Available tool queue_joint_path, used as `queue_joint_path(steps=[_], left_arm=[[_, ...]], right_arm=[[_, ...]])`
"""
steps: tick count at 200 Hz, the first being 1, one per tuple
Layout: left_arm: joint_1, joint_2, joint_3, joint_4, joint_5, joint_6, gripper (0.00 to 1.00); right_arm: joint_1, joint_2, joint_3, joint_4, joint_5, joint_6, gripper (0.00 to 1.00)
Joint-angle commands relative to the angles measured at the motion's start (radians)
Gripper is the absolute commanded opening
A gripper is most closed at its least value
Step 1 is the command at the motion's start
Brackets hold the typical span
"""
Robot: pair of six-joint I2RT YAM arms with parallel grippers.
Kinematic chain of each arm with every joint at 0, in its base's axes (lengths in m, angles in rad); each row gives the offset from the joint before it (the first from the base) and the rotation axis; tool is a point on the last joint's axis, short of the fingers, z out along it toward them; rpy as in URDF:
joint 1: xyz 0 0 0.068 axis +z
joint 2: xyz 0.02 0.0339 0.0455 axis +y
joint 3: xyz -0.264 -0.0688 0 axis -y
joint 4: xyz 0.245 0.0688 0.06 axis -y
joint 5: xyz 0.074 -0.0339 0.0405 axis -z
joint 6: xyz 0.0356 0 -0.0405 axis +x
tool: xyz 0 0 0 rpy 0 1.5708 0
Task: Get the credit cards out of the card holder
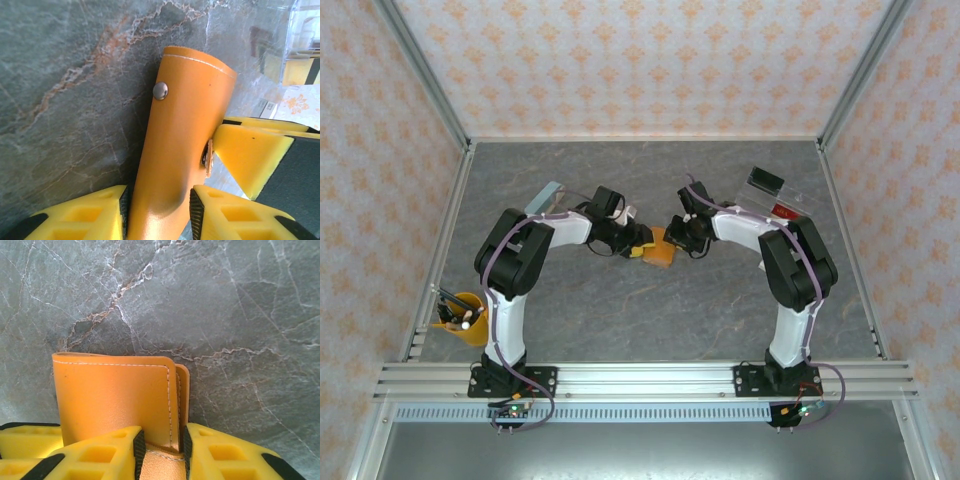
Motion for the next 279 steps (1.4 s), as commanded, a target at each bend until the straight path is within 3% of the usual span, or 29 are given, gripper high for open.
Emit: queue_joint_path(steps=[1,39,60,92,139,200,279], left_arm=[[-0.010,0.006,-0.004,0.134,0.081,-0.043,0.37],[-0.003,-0.013,-0.015,0.113,0.049,-0.027,0.22],[-0.003,-0.031,-0.020,0.081,0.029,0.002,0.11],[-0.002,-0.068,-0.023,0.022,-0.003,0.046,0.04],[-0.002,-0.093,-0.021,-0.022,-0.023,0.078,0.00],[-0.004,-0.089,-0.025,-0.018,-0.017,0.074,0.00],[-0.004,-0.082,-0.032,-0.019,-0.021,0.063,0.00]], right_arm=[[0.008,0.017,-0.035,0.014,-0.018,0.010,0.30],[0.008,-0.031,-0.031,-0.010,0.030,0.001,0.34],[0.008,-0.085,-0.043,-0.029,0.094,-0.005,0.43],[0.037,-0.147,-0.043,-0.077,0.176,-0.015,0.50],[0.097,-0.097,0.038,-0.178,0.250,0.000,0.46],[0.099,-0.051,0.080,-0.178,0.177,-0.046,0.45],[0.099,0.003,0.124,-0.206,0.198,-0.049,0.45]])
